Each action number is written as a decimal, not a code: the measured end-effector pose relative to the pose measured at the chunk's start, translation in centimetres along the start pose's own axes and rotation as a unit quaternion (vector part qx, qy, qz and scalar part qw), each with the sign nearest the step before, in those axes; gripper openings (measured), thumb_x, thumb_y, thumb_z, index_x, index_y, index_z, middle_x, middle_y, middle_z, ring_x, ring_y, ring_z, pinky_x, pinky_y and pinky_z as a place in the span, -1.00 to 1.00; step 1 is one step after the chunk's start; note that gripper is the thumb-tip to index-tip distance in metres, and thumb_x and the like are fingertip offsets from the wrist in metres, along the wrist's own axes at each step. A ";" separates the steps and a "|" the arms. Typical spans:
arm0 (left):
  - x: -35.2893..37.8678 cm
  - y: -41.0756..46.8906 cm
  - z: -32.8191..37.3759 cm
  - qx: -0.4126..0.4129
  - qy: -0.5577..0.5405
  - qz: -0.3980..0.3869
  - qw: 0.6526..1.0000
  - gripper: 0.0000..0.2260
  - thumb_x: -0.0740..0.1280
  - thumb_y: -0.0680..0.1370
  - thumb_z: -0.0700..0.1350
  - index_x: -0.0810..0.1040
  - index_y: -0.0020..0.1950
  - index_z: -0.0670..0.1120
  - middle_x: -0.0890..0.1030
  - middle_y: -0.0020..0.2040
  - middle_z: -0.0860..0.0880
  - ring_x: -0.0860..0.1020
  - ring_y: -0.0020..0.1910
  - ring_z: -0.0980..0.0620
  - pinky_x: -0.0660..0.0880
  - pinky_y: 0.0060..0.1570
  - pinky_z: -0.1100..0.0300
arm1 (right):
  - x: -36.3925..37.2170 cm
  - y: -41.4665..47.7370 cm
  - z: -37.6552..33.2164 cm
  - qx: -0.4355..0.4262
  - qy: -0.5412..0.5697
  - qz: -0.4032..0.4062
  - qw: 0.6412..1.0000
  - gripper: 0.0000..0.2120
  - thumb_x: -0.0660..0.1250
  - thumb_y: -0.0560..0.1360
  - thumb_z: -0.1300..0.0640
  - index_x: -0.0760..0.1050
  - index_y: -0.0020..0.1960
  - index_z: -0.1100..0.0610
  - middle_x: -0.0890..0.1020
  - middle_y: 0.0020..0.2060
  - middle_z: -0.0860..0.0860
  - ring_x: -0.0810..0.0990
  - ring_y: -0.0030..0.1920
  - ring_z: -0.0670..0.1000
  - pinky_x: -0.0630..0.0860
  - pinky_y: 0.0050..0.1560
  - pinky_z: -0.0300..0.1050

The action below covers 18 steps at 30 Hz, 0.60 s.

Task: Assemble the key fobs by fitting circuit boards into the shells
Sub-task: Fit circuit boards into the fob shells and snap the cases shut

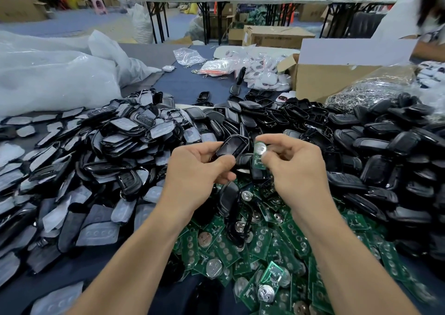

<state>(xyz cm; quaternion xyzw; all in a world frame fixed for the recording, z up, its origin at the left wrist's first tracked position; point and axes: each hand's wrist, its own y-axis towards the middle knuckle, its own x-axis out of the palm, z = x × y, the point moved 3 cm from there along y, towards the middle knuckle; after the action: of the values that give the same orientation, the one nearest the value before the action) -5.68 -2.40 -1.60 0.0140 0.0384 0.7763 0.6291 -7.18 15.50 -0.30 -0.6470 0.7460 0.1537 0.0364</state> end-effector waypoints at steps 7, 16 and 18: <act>0.2 0.2 -0.4 -0.036 -0.002 -0.023 0.999 -0.72 0.29 0.68 -0.30 0.61 0.38 -0.19 0.78 -0.05 -0.07 0.76 -0.16 -0.06 0.66 -0.19 0.22 | 0.1 0.0 -0.5 0.024 0.131 -0.017 0.991 -0.69 0.39 0.46 0.41 0.69 0.00 0.03 0.71 -0.35 0.04 0.66 -0.38 0.05 0.53 -0.34 -0.23; -0.1 0.0 0.1 -0.029 -0.038 -0.006 0.999 -0.79 0.37 0.64 -0.28 0.65 0.23 -0.08 0.76 -0.21 -0.13 0.73 -0.32 -0.04 0.63 -0.31 0.23 | 0.4 0.2 0.0 0.087 0.211 -0.019 0.973 -0.69 0.35 0.52 0.47 0.69 -0.03 0.08 0.62 -0.32 -0.05 0.55 -0.31 -0.06 0.51 -0.27 -0.28; -0.2 0.0 0.0 -0.028 -0.030 0.002 0.999 -0.79 0.37 0.64 -0.28 0.66 0.18 -0.03 0.76 -0.21 -0.12 0.73 -0.31 -0.04 0.63 -0.30 0.23 | 0.6 0.1 0.1 0.098 0.225 -0.009 0.969 -0.73 0.39 0.52 0.45 0.68 -0.11 0.10 0.63 -0.31 -0.05 0.51 -0.31 -0.10 0.48 -0.29 -0.31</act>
<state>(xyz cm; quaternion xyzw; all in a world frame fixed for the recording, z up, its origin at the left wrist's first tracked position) -5.66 -2.57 -1.57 0.0197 -0.0025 0.7778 0.6282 -7.39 15.01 -0.52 -0.6650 0.7404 -0.0699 -0.0679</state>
